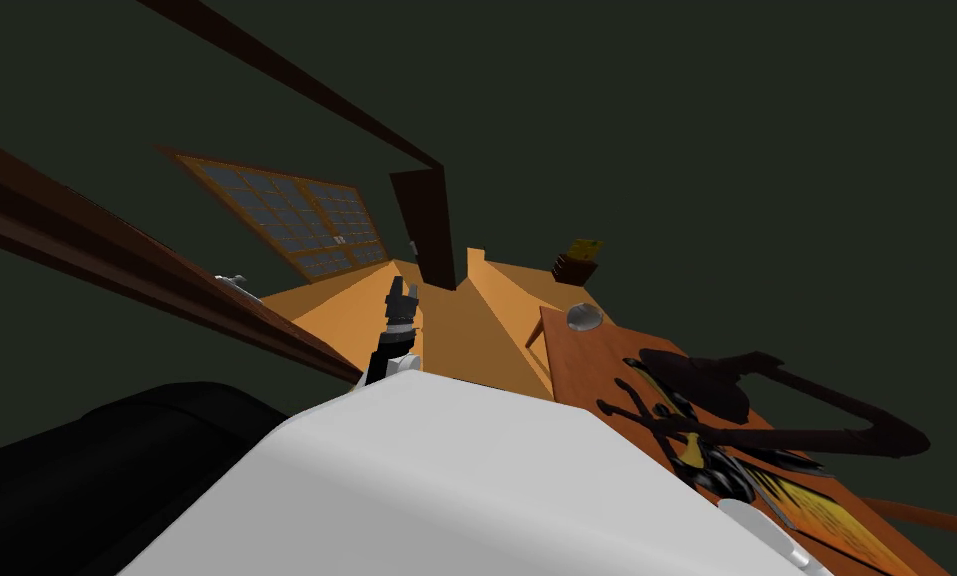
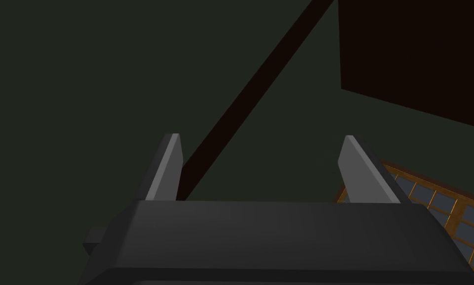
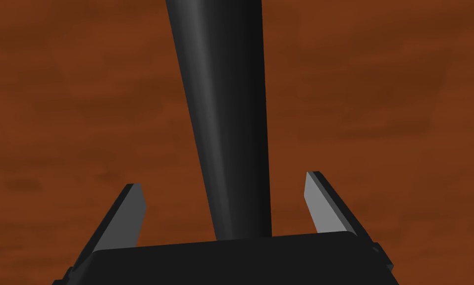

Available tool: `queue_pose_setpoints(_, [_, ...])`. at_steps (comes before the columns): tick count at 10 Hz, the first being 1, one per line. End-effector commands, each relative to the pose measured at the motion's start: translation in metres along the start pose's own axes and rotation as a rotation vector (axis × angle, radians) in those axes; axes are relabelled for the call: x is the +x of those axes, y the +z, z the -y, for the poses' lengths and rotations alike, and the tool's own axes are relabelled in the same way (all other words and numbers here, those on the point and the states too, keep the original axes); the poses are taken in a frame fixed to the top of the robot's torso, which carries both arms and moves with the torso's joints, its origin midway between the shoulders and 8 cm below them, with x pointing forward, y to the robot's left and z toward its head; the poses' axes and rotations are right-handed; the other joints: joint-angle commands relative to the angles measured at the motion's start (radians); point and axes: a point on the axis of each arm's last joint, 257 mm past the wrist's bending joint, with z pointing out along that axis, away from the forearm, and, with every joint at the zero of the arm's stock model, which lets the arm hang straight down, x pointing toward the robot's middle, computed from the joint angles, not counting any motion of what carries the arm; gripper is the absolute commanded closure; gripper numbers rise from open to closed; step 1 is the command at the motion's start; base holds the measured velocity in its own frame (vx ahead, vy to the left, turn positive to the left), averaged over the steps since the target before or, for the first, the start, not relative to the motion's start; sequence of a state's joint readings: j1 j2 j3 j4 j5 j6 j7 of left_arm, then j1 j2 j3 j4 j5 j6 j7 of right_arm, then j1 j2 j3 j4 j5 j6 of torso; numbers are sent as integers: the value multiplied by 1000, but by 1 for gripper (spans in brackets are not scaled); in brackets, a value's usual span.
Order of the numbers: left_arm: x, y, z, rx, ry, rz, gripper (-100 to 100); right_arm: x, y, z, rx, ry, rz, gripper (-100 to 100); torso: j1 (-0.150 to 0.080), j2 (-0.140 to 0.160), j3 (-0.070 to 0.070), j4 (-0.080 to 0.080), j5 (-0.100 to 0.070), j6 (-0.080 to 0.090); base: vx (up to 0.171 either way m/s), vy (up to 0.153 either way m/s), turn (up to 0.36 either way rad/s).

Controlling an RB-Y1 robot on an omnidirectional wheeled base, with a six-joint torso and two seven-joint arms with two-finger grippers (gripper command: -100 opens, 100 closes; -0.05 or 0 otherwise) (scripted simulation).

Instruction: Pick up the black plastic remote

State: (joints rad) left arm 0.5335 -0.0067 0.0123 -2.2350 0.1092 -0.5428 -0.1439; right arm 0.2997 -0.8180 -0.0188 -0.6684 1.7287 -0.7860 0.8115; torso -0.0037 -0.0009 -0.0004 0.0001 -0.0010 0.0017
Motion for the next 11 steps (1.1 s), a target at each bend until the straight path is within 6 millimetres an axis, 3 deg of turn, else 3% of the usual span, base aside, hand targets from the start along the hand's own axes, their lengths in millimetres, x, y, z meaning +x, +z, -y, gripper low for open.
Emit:
queue_pose_setpoints(1, [0,0,0,0,0,0,0,0,0,0,0,0,0,-100,0,0,0,0,0,0,0,-23,10])
queue_pose_setpoints(2, [0,0,0,0,0,0,0,0,0,0,2,1,-1,100,2,0,0,0,0,0,0,0,0])
queue_pose_setpoints(6, [0,0,0,0,0,0,0,0,0,-1,-1,1,-2,100,1,-1,0,0,0,-1,-1,0,-4])
queue_pose_setpoints(7, [0,0,0,0,0,0,0,0,0,-1,-1,1,-1,0,1,-1,0,0,0,-1,0,0,0])
queue_pose_setpoints(8, [0,0,0,0,0,0,0,8,-10,7,0,-6,0,100,2,-1,0,0,0,-1,-1,41,-69])
queue_pose_setpoints(10, [0,0,0,0,0,0,0,9,-12,8,1,-8,-3,100,6,-1,0,0,1,0,2,47,-40])
queue_pose_setpoints(11, [0,0,0,0,0,0,0,9,-12,8,0,-8,-2,0,4,-1,0,0,0,-1,0,6,0])
